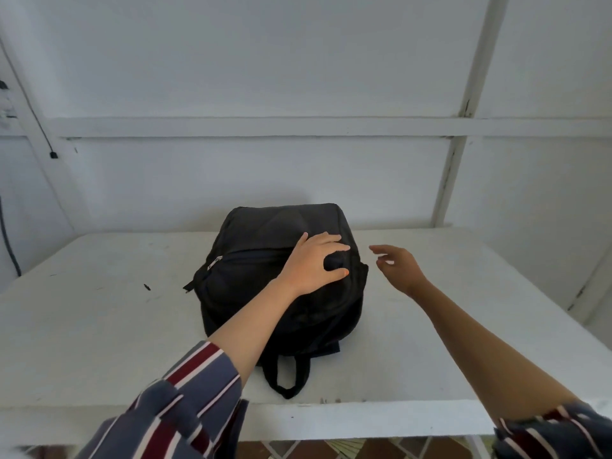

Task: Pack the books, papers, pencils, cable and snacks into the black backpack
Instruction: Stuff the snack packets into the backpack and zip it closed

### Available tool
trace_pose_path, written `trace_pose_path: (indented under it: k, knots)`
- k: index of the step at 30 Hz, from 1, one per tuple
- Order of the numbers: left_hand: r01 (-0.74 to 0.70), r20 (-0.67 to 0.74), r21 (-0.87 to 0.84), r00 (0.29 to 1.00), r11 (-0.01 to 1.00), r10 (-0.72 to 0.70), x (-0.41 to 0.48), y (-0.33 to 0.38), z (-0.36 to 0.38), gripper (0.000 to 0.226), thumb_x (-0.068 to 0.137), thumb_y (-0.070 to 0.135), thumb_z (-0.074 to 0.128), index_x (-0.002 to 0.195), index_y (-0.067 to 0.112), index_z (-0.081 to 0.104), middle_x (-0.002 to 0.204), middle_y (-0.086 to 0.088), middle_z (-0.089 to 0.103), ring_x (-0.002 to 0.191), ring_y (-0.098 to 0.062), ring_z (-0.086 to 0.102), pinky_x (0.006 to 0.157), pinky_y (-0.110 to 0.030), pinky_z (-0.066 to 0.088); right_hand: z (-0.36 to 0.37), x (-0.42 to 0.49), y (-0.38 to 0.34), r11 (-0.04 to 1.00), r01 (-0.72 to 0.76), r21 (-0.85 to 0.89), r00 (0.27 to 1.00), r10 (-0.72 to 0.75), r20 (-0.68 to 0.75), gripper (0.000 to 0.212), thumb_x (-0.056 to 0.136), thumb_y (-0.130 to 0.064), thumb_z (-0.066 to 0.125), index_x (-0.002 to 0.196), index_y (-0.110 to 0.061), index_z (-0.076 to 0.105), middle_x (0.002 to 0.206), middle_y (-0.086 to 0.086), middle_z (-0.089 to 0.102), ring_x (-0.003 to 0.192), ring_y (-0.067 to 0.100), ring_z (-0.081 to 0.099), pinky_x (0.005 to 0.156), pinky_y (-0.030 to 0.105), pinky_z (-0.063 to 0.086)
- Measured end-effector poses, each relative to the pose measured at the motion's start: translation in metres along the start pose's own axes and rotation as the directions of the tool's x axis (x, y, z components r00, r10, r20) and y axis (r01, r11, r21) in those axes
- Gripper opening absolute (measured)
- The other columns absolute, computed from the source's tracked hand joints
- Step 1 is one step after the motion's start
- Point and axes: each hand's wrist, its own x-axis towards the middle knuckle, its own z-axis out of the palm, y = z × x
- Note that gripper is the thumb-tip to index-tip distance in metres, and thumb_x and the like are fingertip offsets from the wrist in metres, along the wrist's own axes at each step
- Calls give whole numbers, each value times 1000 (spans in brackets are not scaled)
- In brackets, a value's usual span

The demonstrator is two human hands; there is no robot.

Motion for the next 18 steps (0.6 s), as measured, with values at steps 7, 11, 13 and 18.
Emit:
trace_pose_path:
  k: [7, 11, 13, 18]
  knots:
    - [60, 54, 86, 996, 994, -65, 3, -1, 16, 48, 86, 45, 59, 131, 29, 51, 147, 7, 39, 142, -12, 20, 116, -39, 0, 19, 9, 12, 999, 26, 24, 972, -31, 233, 39, 88, 5, 49, 125, -5, 57, 120, 11, 63, 103, 25, 62, 94, 32, 47]
    - [68, 52, 100, 996, 993, -73, 2, -1, 16, 45, 87, 42, 60, 129, 27, 54, 145, 7, 41, 141, -13, 22, 116, -38, 0, 30, 10, 14, 988, -81, 132, 969, 47, 241, 33, 89, 7, 48, 120, 2, 57, 104, 13, 63, 84, 22, 57, 73, 27, 49]
    - [70, 58, 101, 995, 992, -76, 2, 0, 16, 44, 86, 42, 60, 128, 27, 55, 145, 7, 41, 141, -13, 22, 116, -39, 0, 31, 9, 15, 980, -113, 162, 970, 73, 233, 31, 89, 8, 46, 117, 3, 58, 101, 16, 64, 82, 23, 59, 76, 34, 53]
    - [72, 80, 121, 993, 990, -82, 2, 3, 14, 42, 88, 41, 58, 128, 27, 55, 146, 6, 40, 142, -14, 21, 116, -37, 0, 26, 6, 13, 995, -50, 85, 987, 37, 156, 26, 86, 3, 56, 111, 3, 65, 98, 17, 69, 75, 20, 61, 73, 25, 48]
